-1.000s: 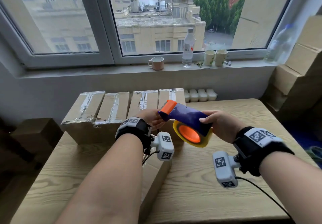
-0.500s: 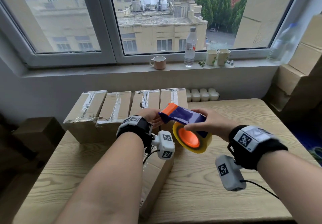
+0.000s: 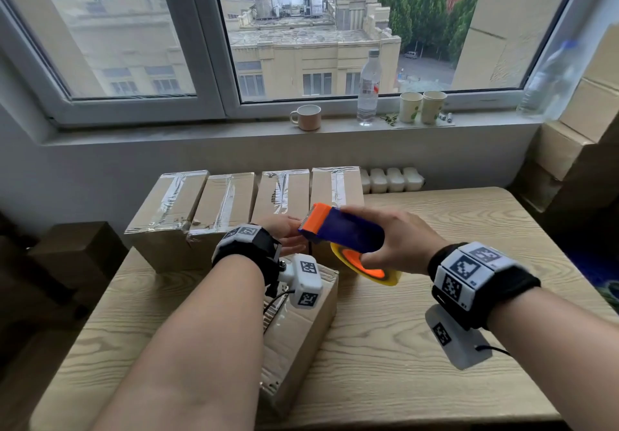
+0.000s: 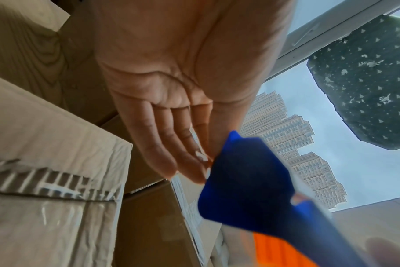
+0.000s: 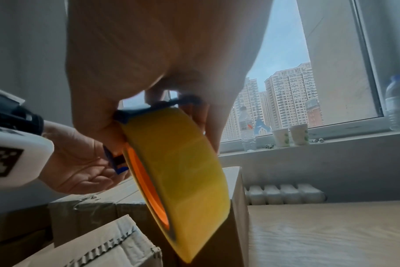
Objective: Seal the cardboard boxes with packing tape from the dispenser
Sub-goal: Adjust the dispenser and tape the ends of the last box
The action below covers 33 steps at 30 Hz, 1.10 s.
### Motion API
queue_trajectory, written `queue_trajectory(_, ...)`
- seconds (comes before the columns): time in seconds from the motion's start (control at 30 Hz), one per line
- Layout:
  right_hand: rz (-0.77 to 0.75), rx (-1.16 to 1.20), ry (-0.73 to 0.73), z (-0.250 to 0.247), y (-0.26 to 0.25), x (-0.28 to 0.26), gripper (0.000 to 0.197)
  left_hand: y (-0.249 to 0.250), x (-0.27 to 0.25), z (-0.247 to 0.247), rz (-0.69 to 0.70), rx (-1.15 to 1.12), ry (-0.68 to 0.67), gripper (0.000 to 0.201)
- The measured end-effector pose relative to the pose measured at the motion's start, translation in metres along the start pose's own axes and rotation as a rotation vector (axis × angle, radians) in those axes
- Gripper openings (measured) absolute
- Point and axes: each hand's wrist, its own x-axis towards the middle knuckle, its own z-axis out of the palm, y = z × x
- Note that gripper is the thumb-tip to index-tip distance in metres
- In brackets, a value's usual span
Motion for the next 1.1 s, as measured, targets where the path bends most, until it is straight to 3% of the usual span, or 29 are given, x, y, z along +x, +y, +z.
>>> queue_trajectory(0.1, -0.021, -0.002, -0.029, 0.003, -0.005, 0.001, 0.078, -0.003, 0.0, -0.002, -0.002, 0.025, 0.103, 0.006)
queue_trajectory(0.3, -0.02, 0.016, -0.114, 0.003, -0.011, 0.004, 0.076, -0.012, 0.006, -0.013, -0.022, 0.098, 0.172, 0.023)
queue_trajectory(0.37, 0.016, -0.016, -0.152, -0.001, -0.004, 0.003, 0.075, -0.015, 0.008, -0.033, -0.008, 0.066, 0.279, 0.028)
queue_trajectory(0.43, 0.049, -0.063, -0.182, -0.004, 0.005, -0.002, 0.074, -0.02, 0.009, -0.054, 0.027, 0.058, 0.383, 0.021)
queue_trajectory(0.6, 0.059, -0.214, -0.247, -0.002, 0.008, -0.011, 0.072, -0.028, 0.014, -0.049, 0.044, 0.125, 0.346, 0.015)
queue_trajectory(0.8, 0.069, -0.259, -0.293, 0.003, 0.007, -0.009, 0.074, -0.03, 0.029, -0.043, 0.07, 0.243, 0.495, 0.012)
queue_trajectory(1.0, 0.089, -0.259, -0.319, 0.004, 0.006, -0.006, 0.072, -0.031, 0.034, -0.037, 0.078, 0.367, 0.534, 0.021)
queue_trajectory(1.1, 0.088, -0.257, -0.32, 0.006, 0.005, -0.004, 0.072, -0.033, 0.035, -0.036, 0.073, 0.416, 0.557, 0.013)
